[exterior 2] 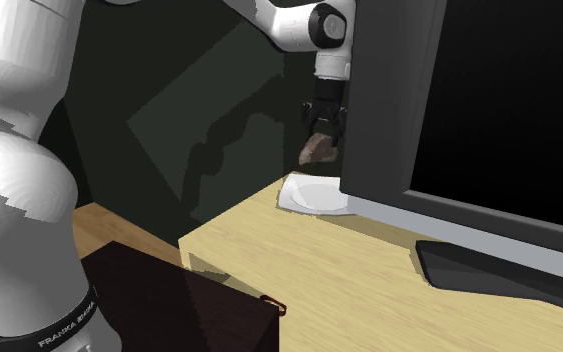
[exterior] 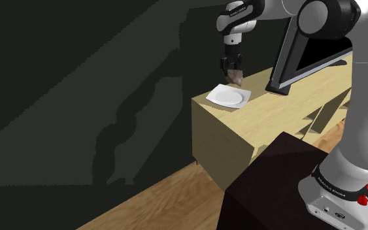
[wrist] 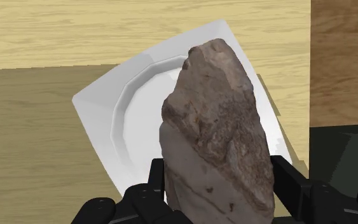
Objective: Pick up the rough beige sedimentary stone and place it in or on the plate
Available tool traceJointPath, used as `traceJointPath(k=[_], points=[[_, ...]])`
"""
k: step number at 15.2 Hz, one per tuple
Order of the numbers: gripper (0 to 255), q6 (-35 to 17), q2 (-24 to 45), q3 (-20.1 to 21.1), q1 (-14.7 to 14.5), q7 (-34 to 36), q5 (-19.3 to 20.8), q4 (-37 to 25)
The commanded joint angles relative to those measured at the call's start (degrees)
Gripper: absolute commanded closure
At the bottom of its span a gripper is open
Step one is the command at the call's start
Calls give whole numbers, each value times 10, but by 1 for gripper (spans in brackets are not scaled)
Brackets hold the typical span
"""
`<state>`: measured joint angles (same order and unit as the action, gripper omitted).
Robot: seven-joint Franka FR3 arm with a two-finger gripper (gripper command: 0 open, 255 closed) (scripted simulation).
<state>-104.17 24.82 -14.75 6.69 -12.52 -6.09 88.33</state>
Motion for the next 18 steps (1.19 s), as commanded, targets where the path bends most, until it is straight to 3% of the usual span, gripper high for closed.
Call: traceJointPath(k=[1,18], points=[[255,-4,15,2,0,3,-3,-12],[255,-107,63,10,2,-5,-17,46]])
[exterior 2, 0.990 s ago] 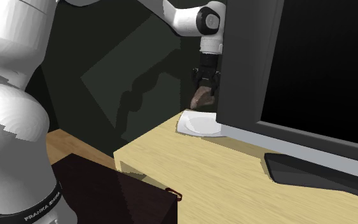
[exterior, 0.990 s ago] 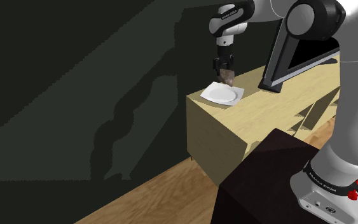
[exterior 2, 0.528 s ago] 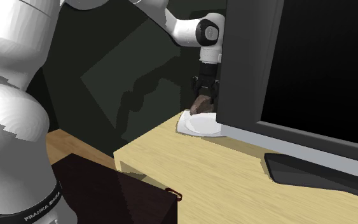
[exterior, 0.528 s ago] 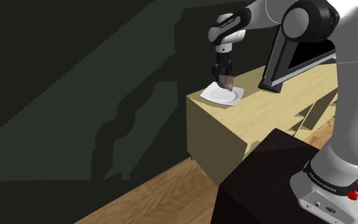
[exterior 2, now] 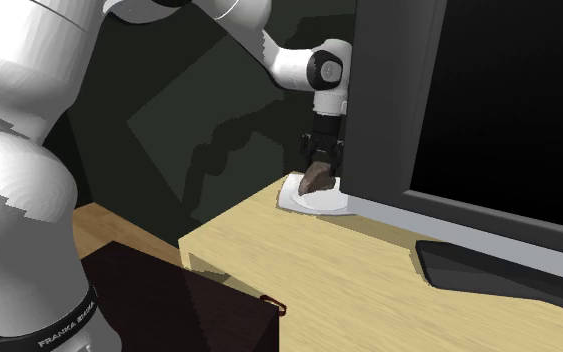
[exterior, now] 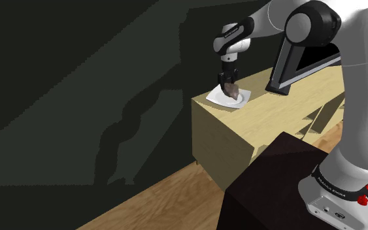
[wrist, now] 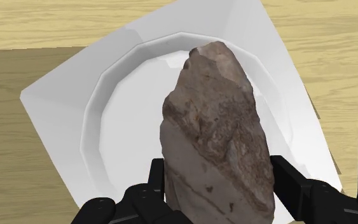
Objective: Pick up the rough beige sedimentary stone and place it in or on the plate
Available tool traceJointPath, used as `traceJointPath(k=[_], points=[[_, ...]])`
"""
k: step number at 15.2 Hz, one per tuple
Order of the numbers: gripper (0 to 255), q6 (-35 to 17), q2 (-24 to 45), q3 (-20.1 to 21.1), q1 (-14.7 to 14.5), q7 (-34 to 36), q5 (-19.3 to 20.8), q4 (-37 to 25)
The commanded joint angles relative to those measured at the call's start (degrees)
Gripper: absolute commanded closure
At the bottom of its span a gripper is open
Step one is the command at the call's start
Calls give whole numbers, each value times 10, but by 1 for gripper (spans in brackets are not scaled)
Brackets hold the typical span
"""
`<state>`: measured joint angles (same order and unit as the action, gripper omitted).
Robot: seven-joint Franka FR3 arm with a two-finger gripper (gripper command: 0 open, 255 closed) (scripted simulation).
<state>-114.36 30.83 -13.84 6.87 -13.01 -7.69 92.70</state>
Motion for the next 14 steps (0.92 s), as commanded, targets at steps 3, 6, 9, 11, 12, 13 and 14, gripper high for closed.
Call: traceJointPath(k=[3,6,9,11,12,13,14], points=[[255,-5,3,0,0,0,-1,2],[255,-5,3,0,0,0,-1,2],[0,-5,3,0,0,0,-1,2],[0,-5,3,0,0,0,-1,2],[0,-5,3,0,0,0,-1,2],[0,-5,3,0,0,0,-1,2],[0,12,-3,-1,0,1,1,-10]])
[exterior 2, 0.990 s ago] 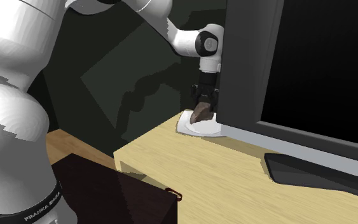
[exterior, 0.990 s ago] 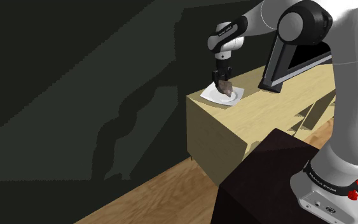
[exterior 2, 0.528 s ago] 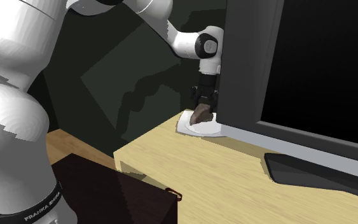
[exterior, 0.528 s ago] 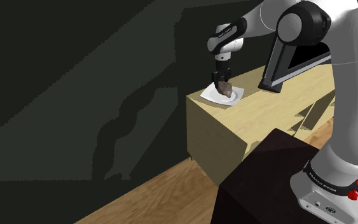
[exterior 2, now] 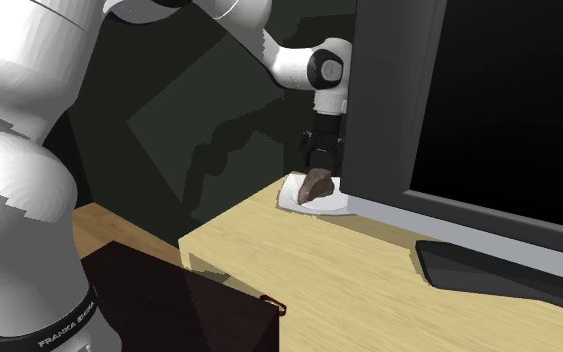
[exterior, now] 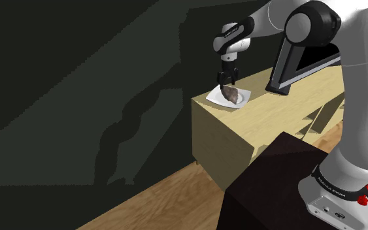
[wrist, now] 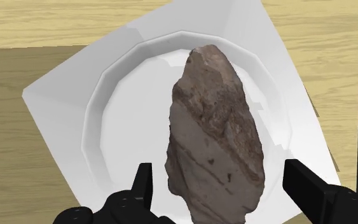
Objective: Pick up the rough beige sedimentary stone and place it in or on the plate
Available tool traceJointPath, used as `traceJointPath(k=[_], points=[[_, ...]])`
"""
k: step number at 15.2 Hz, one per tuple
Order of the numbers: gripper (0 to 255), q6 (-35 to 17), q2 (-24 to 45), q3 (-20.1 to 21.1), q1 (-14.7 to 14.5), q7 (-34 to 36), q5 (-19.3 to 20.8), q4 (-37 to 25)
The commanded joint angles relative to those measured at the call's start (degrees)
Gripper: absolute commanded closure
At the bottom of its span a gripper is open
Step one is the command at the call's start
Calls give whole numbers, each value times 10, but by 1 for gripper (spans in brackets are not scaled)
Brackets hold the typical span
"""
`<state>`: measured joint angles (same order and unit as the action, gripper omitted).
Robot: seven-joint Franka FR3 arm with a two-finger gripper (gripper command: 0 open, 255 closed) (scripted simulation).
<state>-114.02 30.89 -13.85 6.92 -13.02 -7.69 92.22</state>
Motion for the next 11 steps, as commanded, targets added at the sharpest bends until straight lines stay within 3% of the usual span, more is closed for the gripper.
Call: traceJointPath(k=[1,3,11], points=[[0,25,-8,-1,0,2,3,-17],[0,57,-15,-3,1,4,5,-42],[0,57,-15,-3,1,4,5,-42]])
